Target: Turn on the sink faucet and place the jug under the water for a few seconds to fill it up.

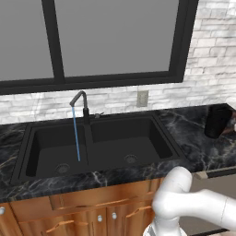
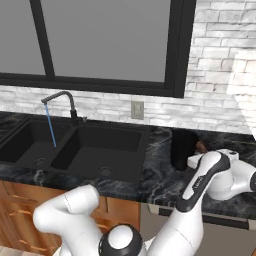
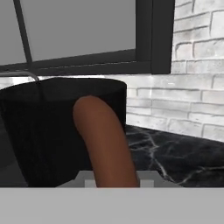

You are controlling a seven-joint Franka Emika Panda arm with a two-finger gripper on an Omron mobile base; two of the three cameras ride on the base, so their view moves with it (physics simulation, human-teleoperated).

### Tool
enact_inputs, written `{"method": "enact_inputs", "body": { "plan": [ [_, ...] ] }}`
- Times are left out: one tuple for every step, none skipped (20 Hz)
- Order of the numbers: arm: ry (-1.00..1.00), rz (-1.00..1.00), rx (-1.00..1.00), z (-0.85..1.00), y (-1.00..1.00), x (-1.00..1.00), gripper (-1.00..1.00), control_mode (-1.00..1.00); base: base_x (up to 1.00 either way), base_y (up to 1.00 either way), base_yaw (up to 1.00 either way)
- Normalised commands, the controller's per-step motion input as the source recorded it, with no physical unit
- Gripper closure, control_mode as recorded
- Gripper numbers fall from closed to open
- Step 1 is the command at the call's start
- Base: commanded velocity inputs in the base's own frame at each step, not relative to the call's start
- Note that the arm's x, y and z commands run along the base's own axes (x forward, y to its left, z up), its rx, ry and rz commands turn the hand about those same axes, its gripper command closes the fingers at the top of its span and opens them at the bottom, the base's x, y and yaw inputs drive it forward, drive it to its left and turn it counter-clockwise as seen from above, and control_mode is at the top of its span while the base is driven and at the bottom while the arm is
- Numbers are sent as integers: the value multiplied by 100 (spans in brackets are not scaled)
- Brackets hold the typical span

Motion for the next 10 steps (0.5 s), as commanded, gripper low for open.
{"method": "enact_inputs", "body": {
  "plan": [
    [0,-10,0,100,64,0,100,-100,0,0,0],
    [0,-11,0,100,61,0,100,-100,0,0,0],
    [0,-12,0,100,61,0,100,-100,0,0,0],
    [0,-11,0,100,60,0,100,-100,0,0,0],
    [0,-12,0,100,58,0,100,-100,0,0,0],
    [0,-13,0,99,59,0,100,-100,0,0,0],
    [0,-15,0,87,59,-2,100,-100,0,0,0],
    [0,-20,0,78,71,0,100,-100,0,0,0],
    [0,-25,0,74,74,-9,100,-100,0,0,0],
    [0,-30,0,69,83,-12,100,-100,0,0,0]
  ]
}}
